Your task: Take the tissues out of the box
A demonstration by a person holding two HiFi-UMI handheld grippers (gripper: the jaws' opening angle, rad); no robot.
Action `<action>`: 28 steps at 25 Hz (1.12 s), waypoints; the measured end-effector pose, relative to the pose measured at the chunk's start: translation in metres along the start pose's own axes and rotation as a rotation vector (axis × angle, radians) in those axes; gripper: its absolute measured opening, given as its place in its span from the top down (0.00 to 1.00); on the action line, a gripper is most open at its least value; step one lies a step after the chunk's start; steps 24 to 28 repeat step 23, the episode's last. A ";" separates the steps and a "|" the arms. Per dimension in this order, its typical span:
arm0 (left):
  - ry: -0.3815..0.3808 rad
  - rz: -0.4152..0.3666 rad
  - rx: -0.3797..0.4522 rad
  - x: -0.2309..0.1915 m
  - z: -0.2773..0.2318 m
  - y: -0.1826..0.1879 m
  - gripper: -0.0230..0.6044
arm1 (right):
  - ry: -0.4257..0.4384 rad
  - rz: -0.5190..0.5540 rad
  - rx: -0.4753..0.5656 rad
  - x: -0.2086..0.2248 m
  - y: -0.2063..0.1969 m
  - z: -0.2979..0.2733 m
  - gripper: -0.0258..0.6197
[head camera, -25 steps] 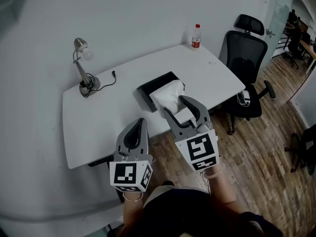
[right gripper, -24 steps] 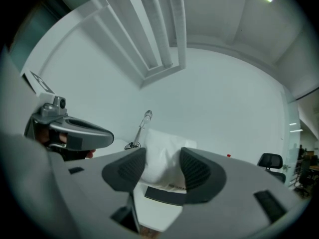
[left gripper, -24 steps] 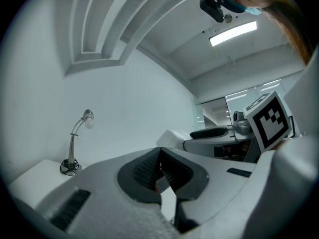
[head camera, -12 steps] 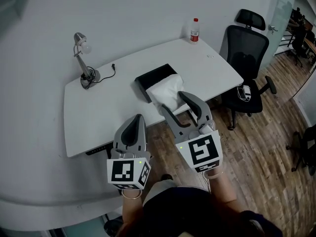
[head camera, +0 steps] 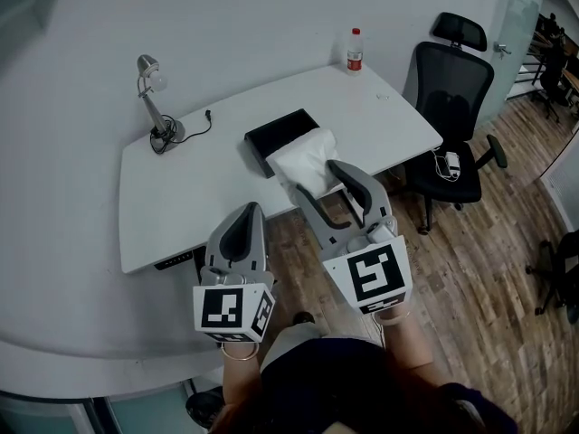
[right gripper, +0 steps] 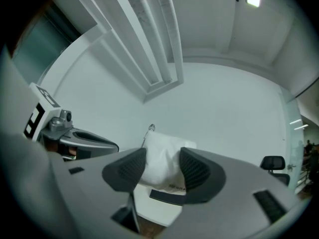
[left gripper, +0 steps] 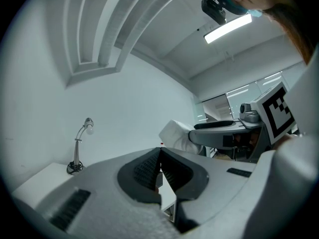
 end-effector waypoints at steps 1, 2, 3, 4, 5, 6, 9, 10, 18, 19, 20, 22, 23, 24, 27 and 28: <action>0.001 -0.001 0.000 0.002 0.001 0.000 0.92 | 0.000 -0.003 0.008 0.001 0.000 0.003 0.61; 0.003 -0.003 -0.001 0.005 0.002 0.000 0.92 | 0.000 -0.006 0.014 0.002 -0.001 0.005 0.61; 0.005 -0.004 0.000 0.007 0.003 0.000 0.92 | 0.001 -0.008 0.017 0.003 -0.001 0.007 0.61; 0.008 -0.007 0.001 0.009 0.004 0.001 0.92 | 0.003 -0.008 0.017 0.004 0.000 0.010 0.61; 0.010 -0.010 0.002 0.011 0.004 0.002 0.92 | 0.004 -0.007 0.017 0.005 0.000 0.012 0.61; 0.012 -0.013 0.003 0.013 0.005 0.003 0.92 | 0.005 -0.007 0.019 0.006 0.000 0.014 0.61; 0.017 -0.021 0.007 0.017 0.005 0.007 0.92 | 0.005 -0.011 0.028 0.009 0.000 0.017 0.61; 0.019 -0.023 0.007 0.018 0.006 0.007 0.92 | 0.006 -0.011 0.027 0.009 0.001 0.018 0.61; 0.024 -0.024 -0.006 0.024 0.002 0.006 0.92 | 0.011 -0.019 0.032 0.017 -0.001 0.019 0.61; 0.027 -0.025 -0.005 0.024 0.002 0.006 0.92 | 0.011 -0.020 0.033 0.018 -0.002 0.018 0.61; 0.030 -0.026 -0.004 0.024 0.002 0.007 0.92 | 0.012 -0.020 0.033 0.018 -0.002 0.018 0.61; 0.033 -0.027 0.000 0.024 0.002 0.008 0.92 | 0.011 -0.021 0.037 0.019 -0.003 0.019 0.61; 0.034 -0.028 0.002 0.025 0.002 0.008 0.92 | 0.010 -0.022 0.040 0.019 -0.003 0.019 0.61; 0.034 -0.028 0.002 0.025 0.002 0.008 0.92 | 0.010 -0.022 0.040 0.019 -0.003 0.019 0.61; 0.034 -0.028 0.002 0.025 0.002 0.008 0.92 | 0.010 -0.022 0.040 0.019 -0.003 0.019 0.61; 0.034 -0.028 0.002 0.025 0.002 0.008 0.92 | 0.010 -0.022 0.040 0.019 -0.003 0.019 0.61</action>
Point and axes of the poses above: the fingertips, and each gripper's own axes: z backward along the fingers, x to its right, y out of its top, the point moved 10 cm from there along z, backward along the fingers, and after that the axes turned 3 degrees about -y, right-handed, at the moved point
